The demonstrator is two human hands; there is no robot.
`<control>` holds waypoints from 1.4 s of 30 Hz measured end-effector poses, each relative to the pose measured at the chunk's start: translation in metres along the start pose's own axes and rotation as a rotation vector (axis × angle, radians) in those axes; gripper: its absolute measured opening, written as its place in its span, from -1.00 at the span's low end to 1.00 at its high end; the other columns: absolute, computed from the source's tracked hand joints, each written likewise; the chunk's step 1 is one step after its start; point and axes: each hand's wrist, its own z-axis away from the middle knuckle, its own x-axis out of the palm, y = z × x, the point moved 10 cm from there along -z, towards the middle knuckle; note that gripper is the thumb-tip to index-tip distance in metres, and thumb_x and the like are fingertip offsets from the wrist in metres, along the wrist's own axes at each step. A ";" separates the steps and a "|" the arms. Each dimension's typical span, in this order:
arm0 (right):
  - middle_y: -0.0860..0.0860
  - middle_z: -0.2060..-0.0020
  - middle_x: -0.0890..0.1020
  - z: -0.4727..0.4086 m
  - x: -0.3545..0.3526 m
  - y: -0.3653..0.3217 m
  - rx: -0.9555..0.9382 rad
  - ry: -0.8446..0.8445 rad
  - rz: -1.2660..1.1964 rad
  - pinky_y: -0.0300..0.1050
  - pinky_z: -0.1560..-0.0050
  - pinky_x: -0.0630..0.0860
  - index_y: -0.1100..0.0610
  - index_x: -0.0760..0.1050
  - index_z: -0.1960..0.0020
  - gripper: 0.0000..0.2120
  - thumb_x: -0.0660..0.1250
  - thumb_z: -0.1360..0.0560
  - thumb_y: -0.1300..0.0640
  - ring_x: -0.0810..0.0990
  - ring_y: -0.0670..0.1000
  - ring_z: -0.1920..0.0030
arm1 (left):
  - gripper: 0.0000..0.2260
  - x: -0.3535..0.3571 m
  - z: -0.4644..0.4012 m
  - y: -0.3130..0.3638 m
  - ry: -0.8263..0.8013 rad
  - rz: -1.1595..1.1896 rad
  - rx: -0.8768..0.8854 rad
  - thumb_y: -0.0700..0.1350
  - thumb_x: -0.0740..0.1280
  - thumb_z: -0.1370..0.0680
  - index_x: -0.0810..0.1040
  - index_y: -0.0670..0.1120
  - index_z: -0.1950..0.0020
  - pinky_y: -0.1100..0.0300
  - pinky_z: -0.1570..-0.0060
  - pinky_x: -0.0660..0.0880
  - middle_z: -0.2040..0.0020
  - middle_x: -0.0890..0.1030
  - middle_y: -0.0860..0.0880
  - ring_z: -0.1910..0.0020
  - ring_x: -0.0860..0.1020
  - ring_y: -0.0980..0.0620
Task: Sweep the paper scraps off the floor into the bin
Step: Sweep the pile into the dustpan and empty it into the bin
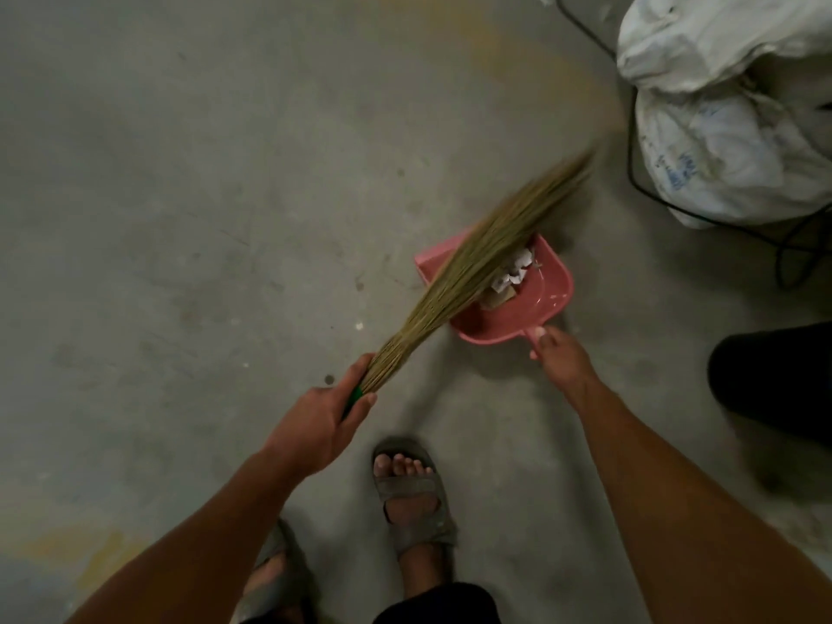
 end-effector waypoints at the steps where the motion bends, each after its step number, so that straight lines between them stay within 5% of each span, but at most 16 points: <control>1: 0.05 0.12 0.70 0.008 0.003 0.008 0.014 0.007 -0.050 0.14 -0.11 0.57 -0.03 0.61 -0.15 -0.68 0.12 -0.74 -0.11 0.68 0.22 -0.02 | -0.43 -0.005 0.005 0.006 0.014 0.002 0.013 0.19 0.13 -0.73 0.01 0.20 -0.71 0.29 0.34 0.46 0.30 0.56 0.04 0.40 0.55 0.13; 4: 0.00 0.14 0.70 0.031 0.008 0.032 0.043 0.052 -0.174 0.28 -0.12 0.63 -0.09 0.59 -0.04 -0.70 0.12 -0.69 -0.15 0.69 0.22 -0.02 | -0.43 -0.023 0.014 0.017 0.064 0.006 0.004 0.20 0.12 -0.72 0.00 0.23 -0.71 0.24 0.34 0.46 0.31 0.55 0.04 0.39 0.55 0.12; 9: 0.01 0.07 0.69 0.079 -0.014 0.057 0.107 0.137 -0.365 0.17 -0.05 0.66 0.03 0.57 -0.40 -0.64 0.14 -0.75 -0.07 0.69 0.15 -0.04 | -0.44 -0.058 0.004 0.047 0.164 0.026 -0.081 0.23 0.15 -0.71 0.05 0.25 -0.69 0.08 0.34 0.54 0.32 0.58 -0.03 0.40 0.58 0.03; 14: 0.04 0.09 0.70 0.122 -0.068 0.087 0.121 0.245 -0.513 0.03 0.15 0.61 0.04 0.57 -0.41 -0.65 0.19 -0.74 -0.06 0.59 0.06 0.31 | -0.47 -0.065 -0.016 0.094 0.137 0.084 -0.140 0.23 0.17 -0.71 0.12 0.26 -0.66 -0.05 0.35 0.65 0.26 0.63 -0.13 0.40 0.63 -0.09; 19: 0.03 0.04 0.69 0.171 -0.132 0.131 0.191 0.329 -0.662 -0.18 0.38 0.56 -0.02 0.51 -0.46 -0.63 0.20 -0.73 -0.12 0.53 -0.03 0.38 | -0.48 -0.036 -0.030 0.151 0.058 0.209 -0.177 0.19 0.25 -0.71 0.19 0.22 -0.65 0.06 0.45 0.59 0.22 0.63 -0.15 0.41 0.58 -0.09; 26: 0.02 0.06 0.73 0.237 -0.229 0.202 0.220 0.542 -0.778 -0.20 0.49 0.51 -0.04 0.59 -0.39 -0.62 0.27 -0.67 -0.20 0.53 -0.08 0.49 | -0.54 0.031 -0.032 0.249 -0.099 0.184 -0.132 0.10 0.25 -0.72 0.30 0.09 -0.62 0.16 0.49 0.52 0.25 0.61 -0.15 0.41 0.56 -0.04; 30: 0.06 0.13 0.73 0.264 -0.287 0.240 0.208 0.668 -0.717 -0.17 0.53 0.50 -0.07 0.65 -0.17 -0.72 0.28 -0.67 -0.21 0.50 -0.14 0.52 | -0.53 0.075 -0.035 0.300 -0.202 0.138 -0.132 0.09 0.26 -0.73 0.29 0.07 -0.63 0.17 0.51 0.50 0.25 0.61 -0.16 0.42 0.55 -0.03; 34: 0.00 0.19 0.73 0.281 -0.345 0.272 0.259 0.783 -0.541 -0.13 0.23 0.62 0.04 0.67 -0.03 -0.66 0.27 -0.69 -0.18 0.63 -0.12 0.23 | -0.54 0.116 -0.046 0.340 -0.278 0.053 -0.148 0.08 0.26 -0.73 0.29 0.06 -0.62 0.17 0.52 0.49 0.25 0.62 -0.18 0.47 0.54 -0.02; 36: 0.01 0.12 0.73 0.282 -0.370 0.282 0.300 0.783 -0.394 -0.27 0.21 0.49 0.03 0.68 -0.05 -0.63 0.22 -0.70 -0.20 0.66 0.03 0.10 | -0.55 0.132 -0.053 0.355 -0.297 0.011 -0.160 0.07 0.25 -0.73 0.30 0.03 -0.60 0.17 0.53 0.49 0.26 0.62 -0.18 0.48 0.55 -0.02; 39: 0.12 -0.12 0.70 0.276 -0.406 0.285 0.385 0.765 -0.149 0.00 -0.02 0.50 0.00 0.65 -0.26 -0.59 0.18 -0.70 -0.23 0.64 0.24 -0.14 | -0.56 0.152 -0.063 0.373 -0.318 -0.050 -0.179 0.05 0.25 -0.74 0.30 -0.01 -0.59 0.18 0.54 0.48 0.28 0.62 -0.17 0.51 0.55 -0.01; 42: 0.14 -0.13 0.67 0.268 -0.441 0.288 0.473 0.752 0.034 0.06 0.00 0.53 -0.01 0.61 -0.29 -0.60 0.18 -0.69 -0.22 0.64 0.25 -0.12 | -0.60 0.167 -0.070 0.388 -0.327 -0.100 -0.202 0.03 0.23 -0.74 0.31 -0.03 -0.57 0.18 0.56 0.48 0.27 0.62 -0.18 0.51 0.55 -0.02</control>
